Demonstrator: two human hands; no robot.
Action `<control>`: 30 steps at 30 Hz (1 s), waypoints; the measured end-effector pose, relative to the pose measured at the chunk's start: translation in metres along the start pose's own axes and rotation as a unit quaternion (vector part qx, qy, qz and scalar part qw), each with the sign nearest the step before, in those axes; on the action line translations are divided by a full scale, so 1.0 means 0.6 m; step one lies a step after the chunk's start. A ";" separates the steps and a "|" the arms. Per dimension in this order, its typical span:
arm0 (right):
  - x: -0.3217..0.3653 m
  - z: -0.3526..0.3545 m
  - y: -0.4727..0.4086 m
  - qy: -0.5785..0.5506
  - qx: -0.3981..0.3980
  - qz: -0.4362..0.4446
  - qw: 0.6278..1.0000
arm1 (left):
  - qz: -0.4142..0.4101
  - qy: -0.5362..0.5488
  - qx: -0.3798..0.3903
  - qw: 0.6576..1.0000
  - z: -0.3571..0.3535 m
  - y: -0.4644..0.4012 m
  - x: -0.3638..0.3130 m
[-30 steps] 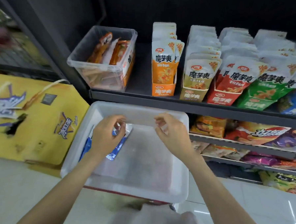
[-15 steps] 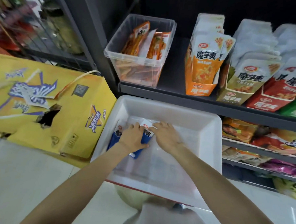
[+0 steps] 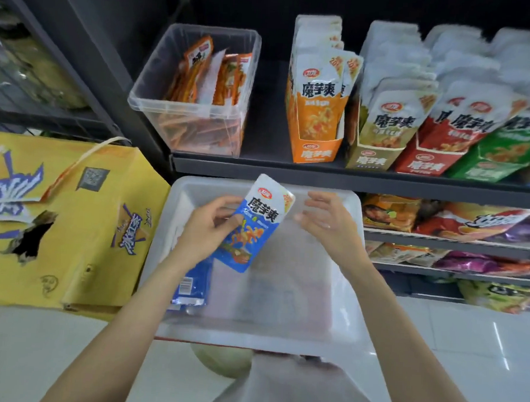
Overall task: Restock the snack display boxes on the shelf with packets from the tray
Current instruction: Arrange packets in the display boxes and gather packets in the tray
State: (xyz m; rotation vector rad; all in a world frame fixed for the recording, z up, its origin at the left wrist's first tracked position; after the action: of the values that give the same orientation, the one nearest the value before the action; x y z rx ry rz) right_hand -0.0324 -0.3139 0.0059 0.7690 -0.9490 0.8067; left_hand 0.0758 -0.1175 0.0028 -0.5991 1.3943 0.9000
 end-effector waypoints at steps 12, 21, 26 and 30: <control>0.001 0.159 0.039 -0.029 -0.079 0.060 0.995 | -0.127 -0.113 0.054 0.984 -0.212 -0.004 -0.083; -0.079 0.450 0.100 -0.029 -0.273 0.119 0.954 | -0.442 -0.235 -0.022 0.866 -0.450 -0.040 -0.156; -0.091 0.614 0.110 -0.108 -0.415 0.178 0.886 | -0.485 -0.267 0.052 0.831 -0.597 -0.086 -0.198; -0.097 0.679 0.065 -0.146 -0.408 0.198 0.879 | -0.449 -0.372 0.088 0.807 -0.692 -0.125 -0.198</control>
State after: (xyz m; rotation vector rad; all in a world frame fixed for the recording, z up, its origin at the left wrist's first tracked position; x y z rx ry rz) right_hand -0.2438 -0.6522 0.1155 -0.0600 -1.6033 0.5497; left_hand -0.0923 -0.5182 0.0597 -0.5781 0.3534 0.1560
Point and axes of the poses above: each hand's wrist, its own y-axis away from the middle knuckle, its own z-axis out of the back of the hand, x = y × z, the point moved 1 cm from there along -y, towards the middle knuckle, and after that the axes turned 11 degrees about y, right-handed, at the moved point
